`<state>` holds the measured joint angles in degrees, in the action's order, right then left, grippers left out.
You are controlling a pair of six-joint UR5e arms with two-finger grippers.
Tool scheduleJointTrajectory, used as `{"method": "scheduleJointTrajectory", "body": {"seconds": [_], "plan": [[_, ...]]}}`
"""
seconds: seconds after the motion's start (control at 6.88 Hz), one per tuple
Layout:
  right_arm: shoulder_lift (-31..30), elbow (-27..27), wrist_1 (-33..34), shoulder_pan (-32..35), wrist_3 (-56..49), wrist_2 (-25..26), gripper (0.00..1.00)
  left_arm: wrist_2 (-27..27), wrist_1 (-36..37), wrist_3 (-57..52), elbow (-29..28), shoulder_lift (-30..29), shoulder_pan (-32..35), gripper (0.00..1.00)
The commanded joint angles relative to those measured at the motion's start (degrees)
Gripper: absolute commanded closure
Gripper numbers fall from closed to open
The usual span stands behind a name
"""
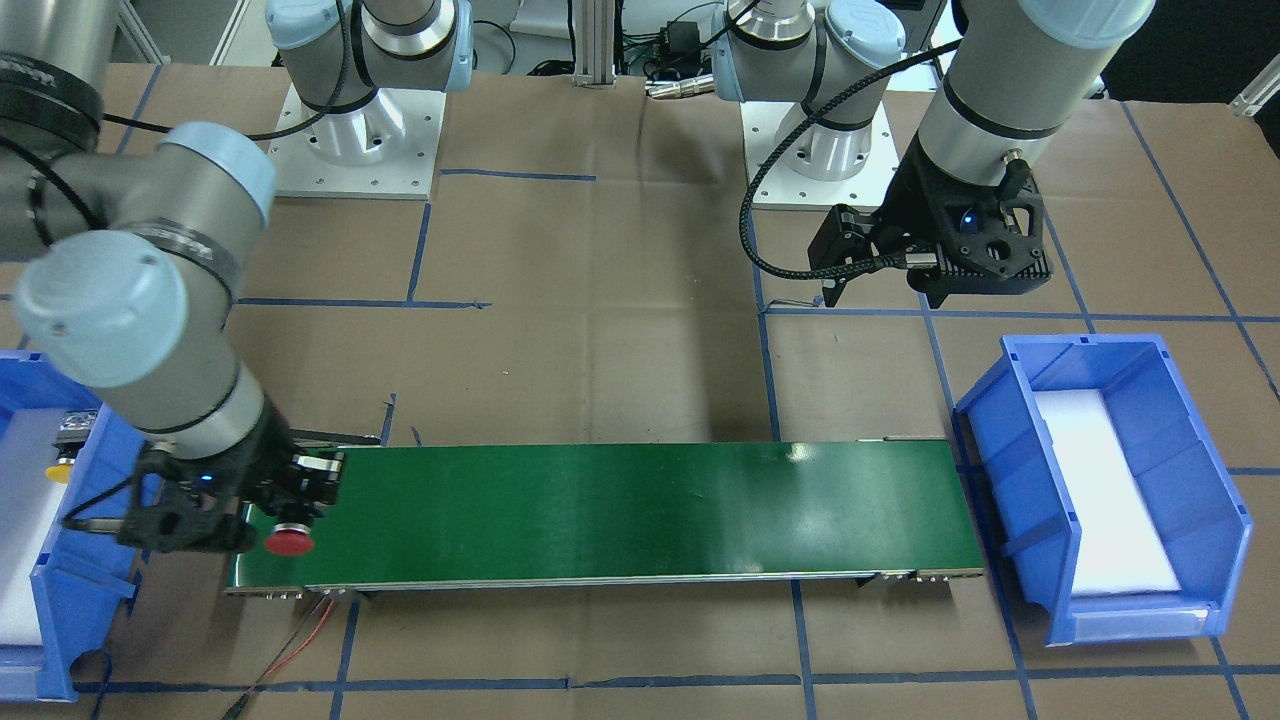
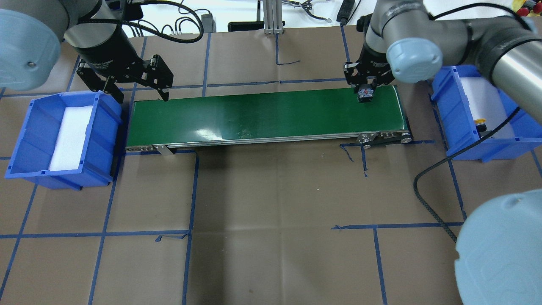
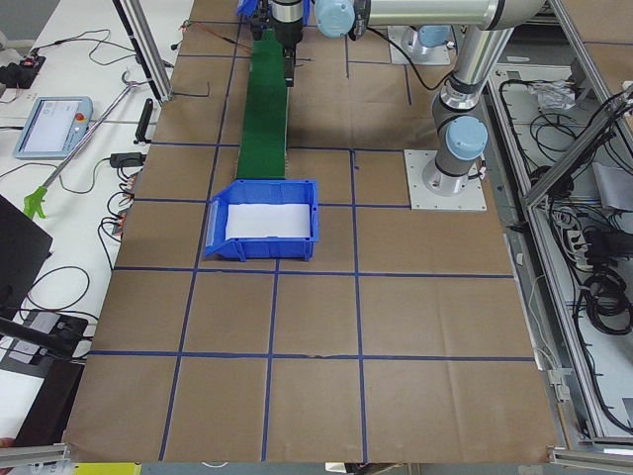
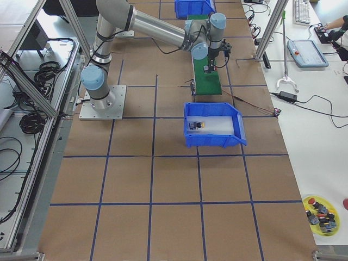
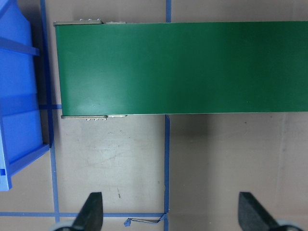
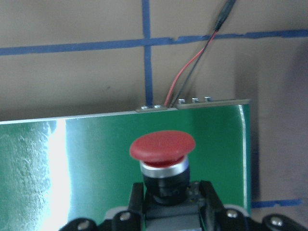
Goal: Transport two buttons from left to right
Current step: 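Lift the red button and carry it over the blue bin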
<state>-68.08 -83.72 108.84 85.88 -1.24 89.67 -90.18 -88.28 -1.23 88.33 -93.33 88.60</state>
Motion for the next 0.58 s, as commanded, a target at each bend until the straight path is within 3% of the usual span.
{"method": "scheduleJointTrajectory", "body": {"seconds": [0.0,0.44], "plan": [[-1.36,8.71,-12.54,-9.81,-7.62,-0.63,0.96,0.01,0.04,0.00,0.00,-0.01,0.00,0.00],[4.60,11.73,-11.29,-21.16,-22.03,-0.46,0.95,0.01,0.04,0.00,0.00,-0.01,0.00,0.00]]}}
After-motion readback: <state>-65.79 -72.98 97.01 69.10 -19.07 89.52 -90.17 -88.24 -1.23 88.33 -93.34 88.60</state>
